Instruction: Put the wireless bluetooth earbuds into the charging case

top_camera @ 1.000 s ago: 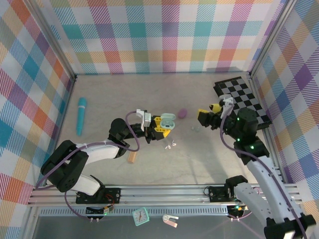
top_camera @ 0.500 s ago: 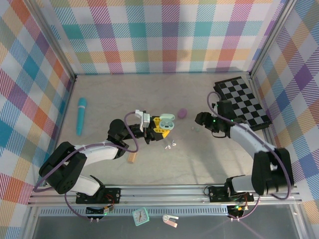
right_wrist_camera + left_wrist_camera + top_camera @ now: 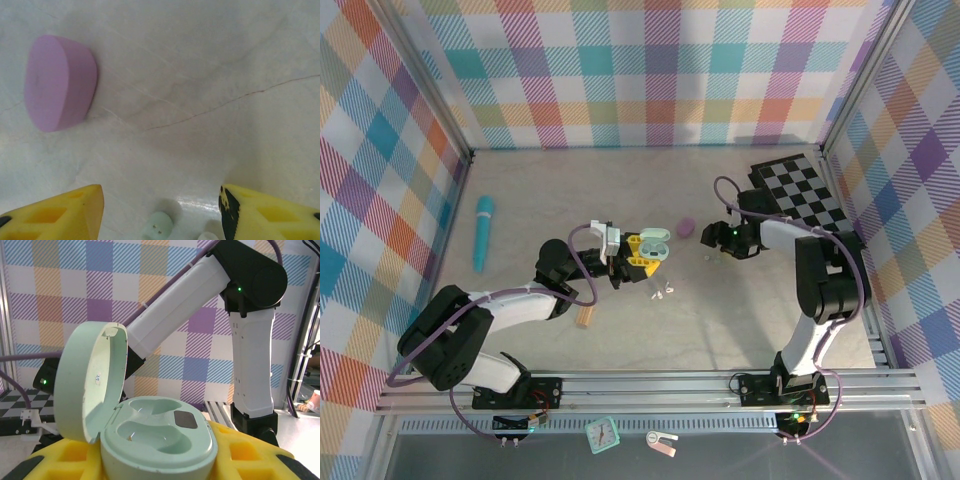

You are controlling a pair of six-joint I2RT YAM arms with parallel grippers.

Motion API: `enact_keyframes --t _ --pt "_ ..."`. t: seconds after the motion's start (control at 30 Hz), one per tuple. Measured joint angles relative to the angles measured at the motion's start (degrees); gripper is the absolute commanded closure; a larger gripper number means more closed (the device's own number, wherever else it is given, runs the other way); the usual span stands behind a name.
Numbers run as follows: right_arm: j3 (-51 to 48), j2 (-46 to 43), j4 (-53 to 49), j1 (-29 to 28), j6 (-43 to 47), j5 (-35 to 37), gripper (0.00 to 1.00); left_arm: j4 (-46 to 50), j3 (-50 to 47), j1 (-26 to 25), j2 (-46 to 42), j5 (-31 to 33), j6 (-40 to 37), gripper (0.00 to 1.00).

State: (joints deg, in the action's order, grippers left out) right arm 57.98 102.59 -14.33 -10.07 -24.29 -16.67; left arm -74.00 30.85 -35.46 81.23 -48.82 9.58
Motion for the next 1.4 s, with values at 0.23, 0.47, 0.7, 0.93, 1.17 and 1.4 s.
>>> enact_keyframes --t 0.23,0.47,0.7,0.93,1.17,1.4 --pt "-1.92 -0.57 1.95 0.44 1.27 -2.27 0.37 -0.07 -0.02 0.0 -0.09 -0.11 0.0 0.68" --pt "-7.08 -4.68 2.05 0.48 1.27 -4.57 0.39 -0.07 -0.02 0.0 -0.09 -0.13 0.0 0.68" --pt "-10.34 -7.17 2.12 0.48 1.25 -6.29 0.4 -0.07 -0.02 0.0 -0.11 -0.11 0.0 0.68" --pt "-12.02 -11.02 -1.16 0.2 1.36 -5.42 0.4 -0.07 -0.5 0.0 -0.33 -0.11 -0.02 0.68" --pt "-5.81 -14.12 -12.85 -5.11 6.6 6.99 0.42 -0.11 -1.79 0.7 -1.25 0.07 -0.42 0.68" --pt "5.18 -9.7 -21.99 -12.52 10.19 23.8 0.51 -0.07 -3.96 3.32 -3.56 0.5 -0.42 0.68"
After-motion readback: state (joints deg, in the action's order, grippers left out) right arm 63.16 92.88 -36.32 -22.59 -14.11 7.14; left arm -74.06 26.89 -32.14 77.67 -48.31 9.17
